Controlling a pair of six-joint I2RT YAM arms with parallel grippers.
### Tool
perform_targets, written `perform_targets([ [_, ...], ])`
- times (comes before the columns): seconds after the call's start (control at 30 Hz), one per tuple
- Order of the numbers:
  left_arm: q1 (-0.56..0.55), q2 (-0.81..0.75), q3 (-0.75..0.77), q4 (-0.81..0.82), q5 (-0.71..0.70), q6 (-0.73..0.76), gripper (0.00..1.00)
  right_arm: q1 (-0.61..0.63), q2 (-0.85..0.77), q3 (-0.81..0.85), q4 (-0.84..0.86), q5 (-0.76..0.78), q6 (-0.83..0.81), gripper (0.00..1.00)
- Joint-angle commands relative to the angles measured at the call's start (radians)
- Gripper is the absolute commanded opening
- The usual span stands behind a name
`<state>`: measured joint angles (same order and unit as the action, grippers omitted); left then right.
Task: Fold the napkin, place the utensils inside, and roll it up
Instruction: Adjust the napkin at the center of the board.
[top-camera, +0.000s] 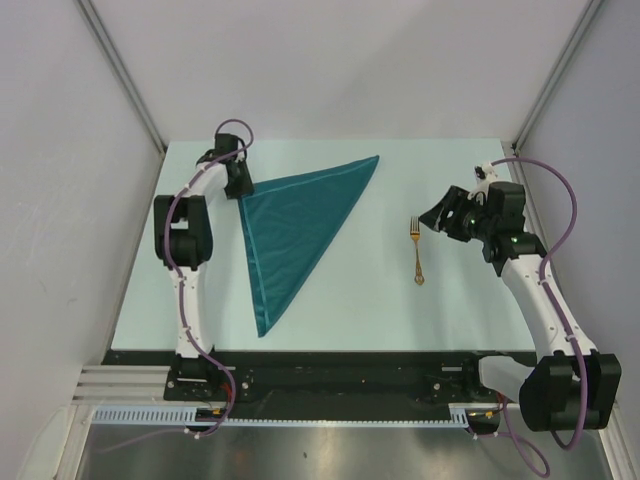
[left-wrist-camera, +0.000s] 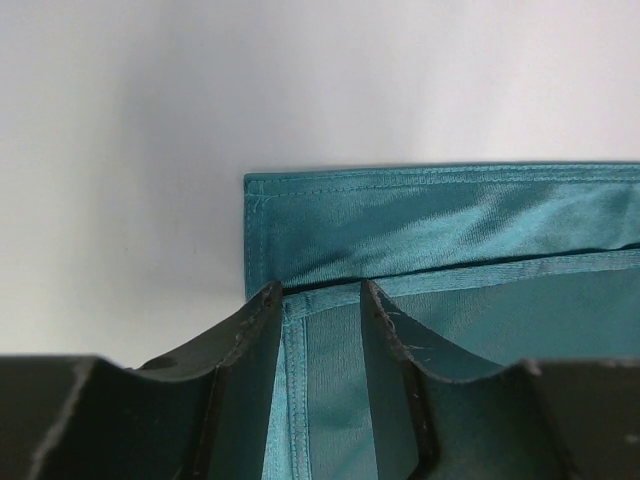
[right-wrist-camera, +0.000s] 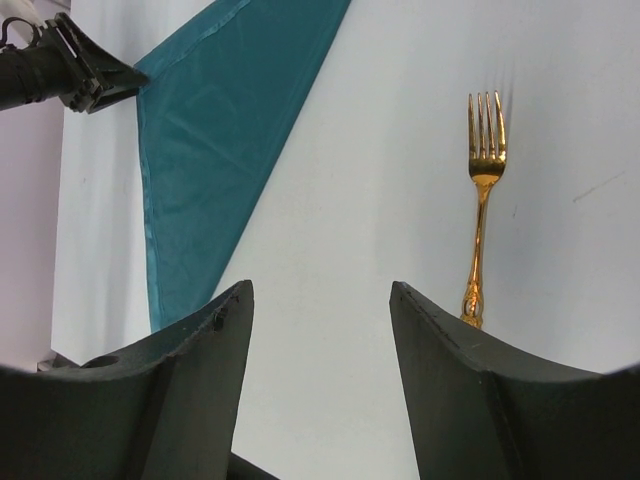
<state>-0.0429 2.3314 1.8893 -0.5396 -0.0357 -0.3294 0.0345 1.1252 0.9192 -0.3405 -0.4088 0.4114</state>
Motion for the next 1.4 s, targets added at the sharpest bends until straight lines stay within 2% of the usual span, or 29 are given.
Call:
perform_targets([
  [0.0, -0.012, 0.008, 0.025, -0.092, -0.086, 0.055, 0.43, -0.004, -0.028, -0.006, 0.020, -0.021, 0.013, 0.62],
  [0.13, -0.014, 0.000, 0.016, -0.120, -0.115, 0.067, 0.42, -0.002, -0.030, -0.008, 0.023, -0.030, 0.020, 0.62],
  [0.27, -0.018, -0.050, -0.045, -0.053, -0.139, 0.087, 0.39, -0.005, -0.045, -0.017, 0.026, -0.028, 0.018, 0.62],
  [0.53, -0.044, 0.002, -0.022, -0.092, -0.158, 0.133, 0.33, -0.008, -0.057, -0.034, 0.029, -0.033, 0.021, 0.62],
  [0.67, -0.055, -0.003, -0.022, -0.097, -0.173, 0.141, 0.23, -0.010, -0.059, -0.036, 0.029, -0.033, 0.020, 0.62],
  [0.8, -0.063, -0.023, -0.030, -0.091, -0.185, 0.147, 0.19, -0.015, -0.058, -0.046, 0.032, -0.033, 0.021, 0.62],
  [0.97, -0.066, -0.055, -0.039, -0.074, -0.194, 0.158, 0.01, -0.016, -0.054, -0.054, 0.040, -0.035, 0.021, 0.62],
  [1.37, -0.064, -0.095, -0.036, -0.037, -0.202, 0.187, 0.00, -0.019, -0.050, -0.052, 0.034, -0.031, 0.013, 0.62],
])
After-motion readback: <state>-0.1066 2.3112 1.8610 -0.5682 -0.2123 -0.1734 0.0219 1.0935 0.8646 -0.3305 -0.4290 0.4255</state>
